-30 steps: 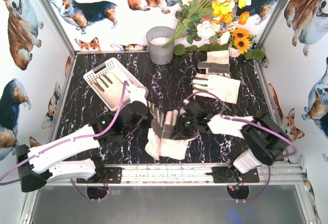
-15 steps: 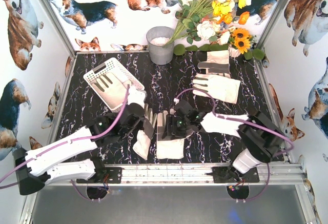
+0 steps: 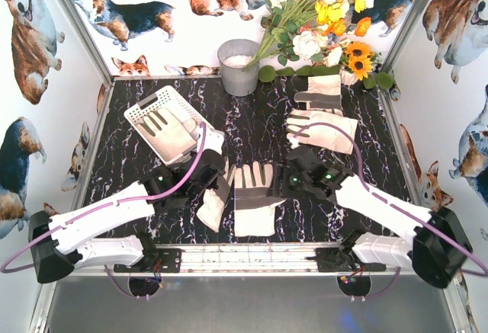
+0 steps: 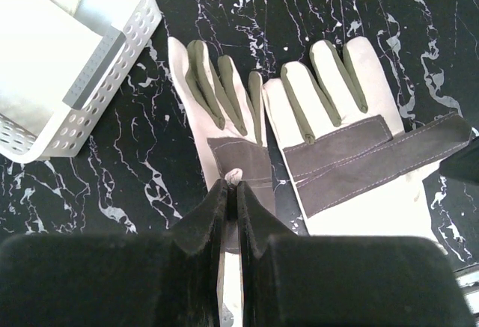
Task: Put the gloves into the storage basket
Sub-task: Turn over the glove at the center of the board.
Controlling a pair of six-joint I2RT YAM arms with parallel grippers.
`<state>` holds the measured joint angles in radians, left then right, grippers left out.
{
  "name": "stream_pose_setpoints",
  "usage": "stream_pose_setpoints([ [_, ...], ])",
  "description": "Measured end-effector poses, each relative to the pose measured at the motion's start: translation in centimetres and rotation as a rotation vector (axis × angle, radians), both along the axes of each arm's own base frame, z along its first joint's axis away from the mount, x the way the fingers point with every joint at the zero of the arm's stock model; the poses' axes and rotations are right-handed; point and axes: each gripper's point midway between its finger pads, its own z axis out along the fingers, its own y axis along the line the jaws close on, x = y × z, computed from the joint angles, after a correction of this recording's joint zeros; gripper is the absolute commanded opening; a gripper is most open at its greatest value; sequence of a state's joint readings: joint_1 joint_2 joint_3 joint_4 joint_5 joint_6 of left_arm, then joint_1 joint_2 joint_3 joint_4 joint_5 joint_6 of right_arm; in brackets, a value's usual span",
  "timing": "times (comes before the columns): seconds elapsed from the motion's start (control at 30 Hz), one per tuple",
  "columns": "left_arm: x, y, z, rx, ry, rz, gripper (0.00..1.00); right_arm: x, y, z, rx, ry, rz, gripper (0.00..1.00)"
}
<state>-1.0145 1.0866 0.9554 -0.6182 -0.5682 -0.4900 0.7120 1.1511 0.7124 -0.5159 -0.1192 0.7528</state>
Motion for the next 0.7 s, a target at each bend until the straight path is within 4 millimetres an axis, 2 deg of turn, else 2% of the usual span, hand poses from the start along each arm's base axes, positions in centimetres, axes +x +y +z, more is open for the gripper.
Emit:
stream_pose_setpoints([
  [0.13,0.1,-0.6,-0.6,0.002,0.014,-0.005,0.0,0.0,-2.9,-1.2,-0.045,0.008,-0.066,0.48],
  [0.2,0.2,-0.8,-0.9,0.006,0.021,-0.008,0.0,0.0,-3.6,-1.7,-0.07,0.018,-0.082,0.47],
  [0.5,0.1,-1.3,-1.1,-0.006,0.031,-0.017,0.0,0.8,-5.1,-3.7,-0.143,0.054,-0.102,0.49],
  [0.6,0.1,-1.5,-1.2,-0.01,0.035,-0.023,0.0,1.1,-5.2,-4.3,-0.13,0.054,-0.11,0.45],
  [0.7,0.2,-2.2,-1.6,-0.013,0.048,-0.036,0.0,1.1,-4.8,-4.9,-0.114,0.07,-0.102,0.37],
])
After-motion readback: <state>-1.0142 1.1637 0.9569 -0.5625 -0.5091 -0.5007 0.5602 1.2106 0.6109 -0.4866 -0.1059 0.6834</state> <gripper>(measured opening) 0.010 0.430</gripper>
